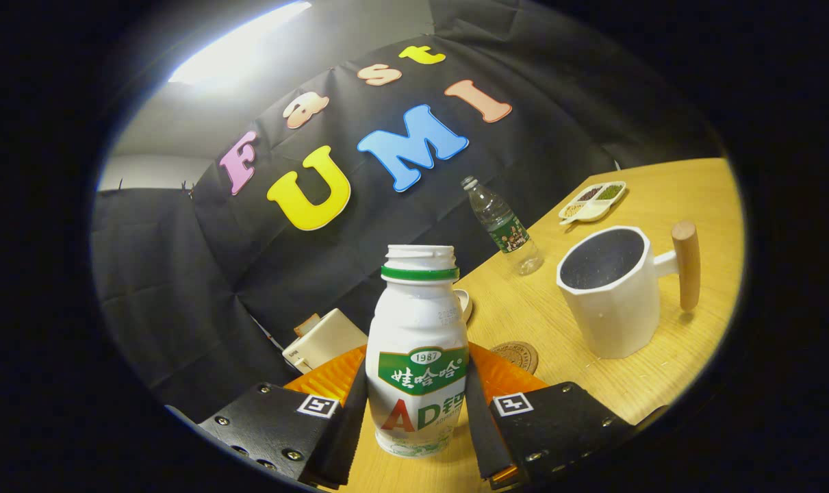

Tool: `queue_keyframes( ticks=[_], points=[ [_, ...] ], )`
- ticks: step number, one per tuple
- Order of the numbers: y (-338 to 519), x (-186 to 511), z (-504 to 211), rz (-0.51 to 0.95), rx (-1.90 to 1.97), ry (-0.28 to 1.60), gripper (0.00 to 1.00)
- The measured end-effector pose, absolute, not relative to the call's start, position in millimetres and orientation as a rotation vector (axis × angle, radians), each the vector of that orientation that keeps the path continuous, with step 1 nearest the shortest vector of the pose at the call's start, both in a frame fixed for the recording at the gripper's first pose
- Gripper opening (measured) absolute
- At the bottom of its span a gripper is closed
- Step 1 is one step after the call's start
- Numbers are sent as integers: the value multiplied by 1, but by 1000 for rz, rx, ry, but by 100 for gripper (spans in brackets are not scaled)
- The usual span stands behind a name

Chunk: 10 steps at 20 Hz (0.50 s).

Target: Take the bottle from table, then pour the juice into the cup, finally place the bottle on the coaster

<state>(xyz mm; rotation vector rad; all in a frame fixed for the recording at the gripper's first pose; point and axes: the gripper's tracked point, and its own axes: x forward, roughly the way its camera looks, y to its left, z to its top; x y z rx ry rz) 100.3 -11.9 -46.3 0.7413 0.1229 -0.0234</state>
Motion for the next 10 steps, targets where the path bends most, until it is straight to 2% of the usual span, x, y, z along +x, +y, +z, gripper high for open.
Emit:
queue_keyframes(
  ticks=[10],
  points=[
    [-26, 104, -44, -3, 983, 75, 67]
  ],
)
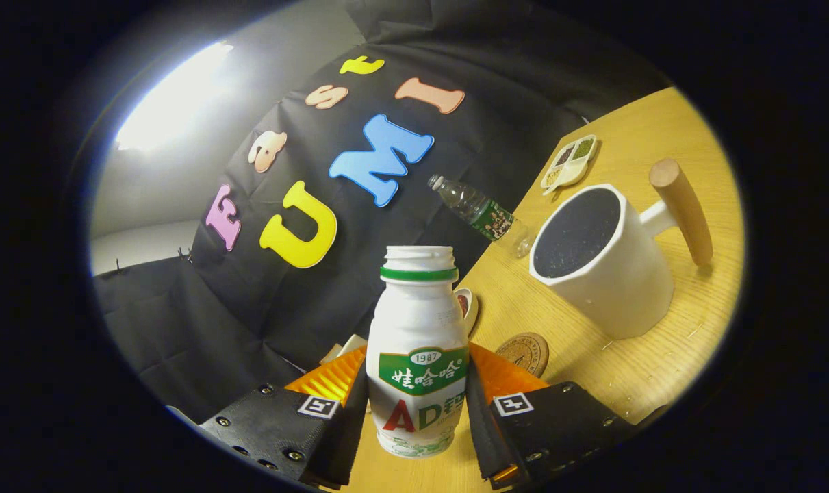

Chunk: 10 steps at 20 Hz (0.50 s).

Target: Take the bottle from table, then pour the juice into the cup, finally place the bottle on the coaster

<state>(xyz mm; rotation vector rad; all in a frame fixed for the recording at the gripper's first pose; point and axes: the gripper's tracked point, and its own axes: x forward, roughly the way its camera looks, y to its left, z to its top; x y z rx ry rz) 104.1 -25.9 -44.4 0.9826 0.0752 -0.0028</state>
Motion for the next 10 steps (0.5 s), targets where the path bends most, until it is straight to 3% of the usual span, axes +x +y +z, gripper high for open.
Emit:
queue_keyframes(
  ticks=[10],
  points=[
    [-36, 106, -33, 15, 1230, -1, 67]
  ],
)
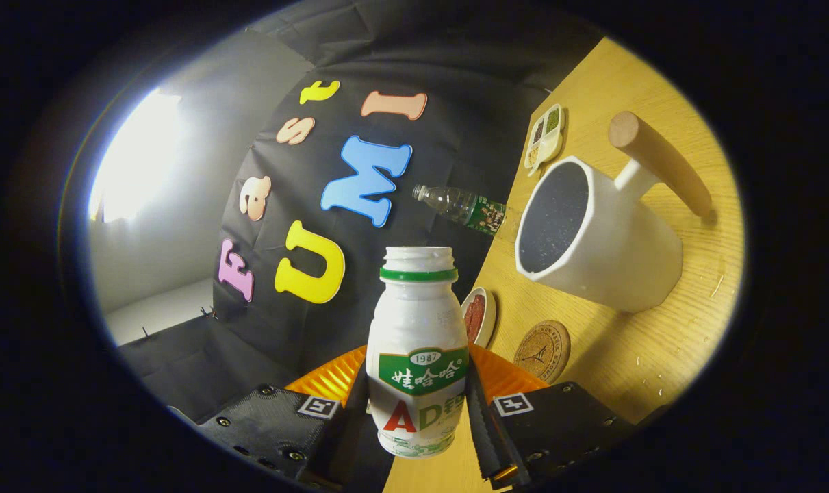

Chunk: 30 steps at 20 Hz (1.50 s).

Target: Take the bottle from table, then pour the juice into the cup, finally place the bottle on the coaster

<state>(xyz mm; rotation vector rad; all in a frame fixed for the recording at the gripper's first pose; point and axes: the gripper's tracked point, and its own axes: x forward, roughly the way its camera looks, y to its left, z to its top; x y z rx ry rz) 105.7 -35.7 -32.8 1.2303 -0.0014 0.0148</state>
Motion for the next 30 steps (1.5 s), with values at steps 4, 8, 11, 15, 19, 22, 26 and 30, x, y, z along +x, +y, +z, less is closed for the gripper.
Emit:
queue_keyframes(
  ticks=[4, 8, 11, 15, 19, 22, 26, 30],
  points=[
    [-37, 106, -33, 7, 1267, -4, 67],
    [-37, 106, -31, 15, 1326, -21, 67],
    [-39, 106, -30, 12, 1368, -32, 67],
    [-42, 105, -28, 17, 1425, -54, 67],
    [-45, 104, -26, 23, 1484, -80, 66],
    [-46, 105, -25, 28, 1523, -90, 66],
    [-46, 110, -24, 28, 1538, -93, 67],
    [-48, 106, -20, 43, 1599, -125, 67]
  ],
)
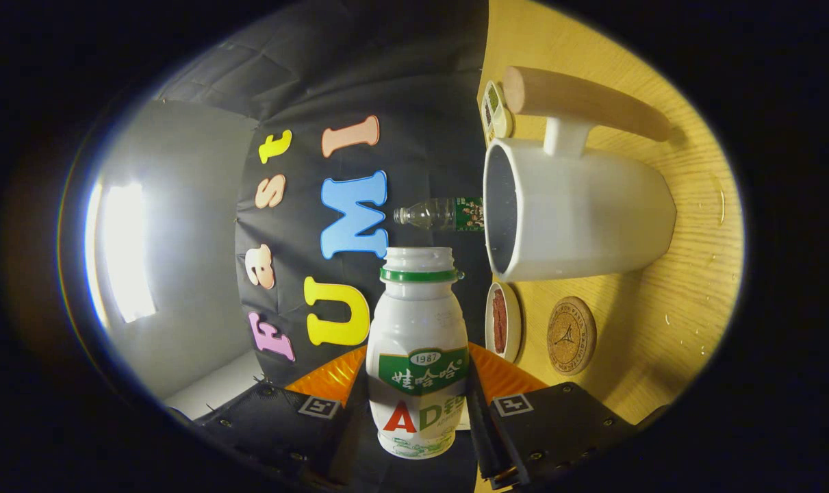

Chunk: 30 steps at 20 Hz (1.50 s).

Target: Take the bottle from table, then pour the juice into the cup, finally place the bottle on the coaster

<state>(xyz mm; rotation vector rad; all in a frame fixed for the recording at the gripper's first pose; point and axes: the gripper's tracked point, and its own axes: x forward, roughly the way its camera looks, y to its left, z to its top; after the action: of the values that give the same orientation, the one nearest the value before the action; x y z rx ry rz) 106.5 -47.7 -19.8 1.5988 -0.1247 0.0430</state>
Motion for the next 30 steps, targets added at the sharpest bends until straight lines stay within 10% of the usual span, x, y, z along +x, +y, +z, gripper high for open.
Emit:
queue_keyframes(
  ticks=[30],
  points=[
    [-49, 111, -23, 52, 1688, -140, 66]
  ],
)
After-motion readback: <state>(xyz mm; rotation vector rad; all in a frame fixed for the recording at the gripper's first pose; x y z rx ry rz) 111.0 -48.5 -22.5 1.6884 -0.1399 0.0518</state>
